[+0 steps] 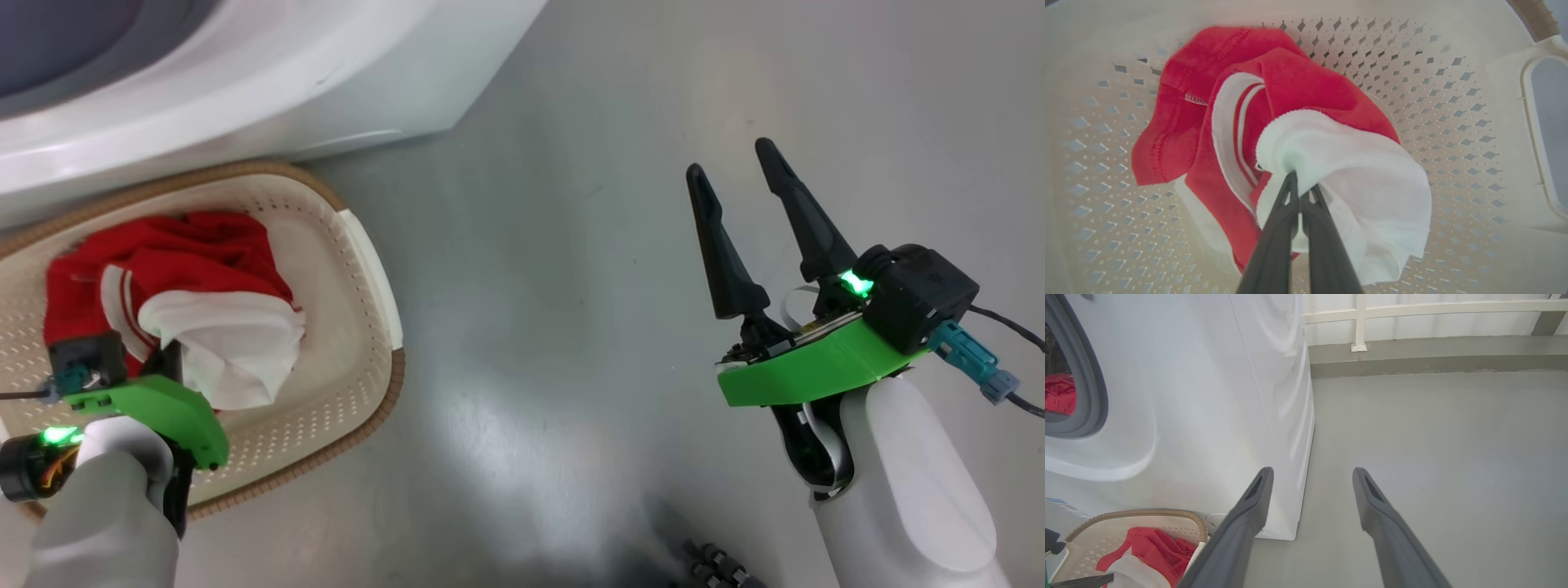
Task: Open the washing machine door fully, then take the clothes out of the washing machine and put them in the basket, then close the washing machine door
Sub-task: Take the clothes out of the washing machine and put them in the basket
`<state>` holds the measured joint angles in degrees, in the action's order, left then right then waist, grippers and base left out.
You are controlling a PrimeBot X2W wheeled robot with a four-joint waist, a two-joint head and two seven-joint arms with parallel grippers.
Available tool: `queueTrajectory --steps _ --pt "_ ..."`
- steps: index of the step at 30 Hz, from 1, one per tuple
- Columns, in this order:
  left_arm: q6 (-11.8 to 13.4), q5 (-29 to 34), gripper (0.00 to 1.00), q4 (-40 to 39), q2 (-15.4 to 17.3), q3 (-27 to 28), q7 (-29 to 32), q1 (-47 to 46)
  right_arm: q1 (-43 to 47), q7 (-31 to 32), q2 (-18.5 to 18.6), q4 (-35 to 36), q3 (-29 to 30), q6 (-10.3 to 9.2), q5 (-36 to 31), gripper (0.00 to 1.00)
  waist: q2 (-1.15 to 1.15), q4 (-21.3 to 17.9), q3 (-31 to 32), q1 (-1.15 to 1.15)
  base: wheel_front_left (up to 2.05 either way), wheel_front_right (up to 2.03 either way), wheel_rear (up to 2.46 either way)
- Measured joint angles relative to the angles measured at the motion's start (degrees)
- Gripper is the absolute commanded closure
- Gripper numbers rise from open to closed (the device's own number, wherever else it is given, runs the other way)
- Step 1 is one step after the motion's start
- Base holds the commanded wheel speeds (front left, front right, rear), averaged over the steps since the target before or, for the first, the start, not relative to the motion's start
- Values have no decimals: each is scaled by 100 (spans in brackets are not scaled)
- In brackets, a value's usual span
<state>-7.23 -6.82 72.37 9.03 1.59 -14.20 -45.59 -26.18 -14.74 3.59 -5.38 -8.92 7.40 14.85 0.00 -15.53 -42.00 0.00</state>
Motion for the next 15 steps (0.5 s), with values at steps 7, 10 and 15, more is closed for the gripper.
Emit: queueTrajectory --steps 7,10,15 --pt "0 -143 0 93 -30 19 -2 -87 -11 0 -7 -41 8 0 0 0 0 0 -23 0 0 0 0" --pt "0 -205 0 113 -87 31 -9 -84 -30 0 -7 -79 13 0 0 0 0 60 64 0 0 0 0" --pt "-1 -311 0 19 -244 42 -9 -41 -20 0 11 -167 24 0 -7 0 0 172 260 0 0 0 0"
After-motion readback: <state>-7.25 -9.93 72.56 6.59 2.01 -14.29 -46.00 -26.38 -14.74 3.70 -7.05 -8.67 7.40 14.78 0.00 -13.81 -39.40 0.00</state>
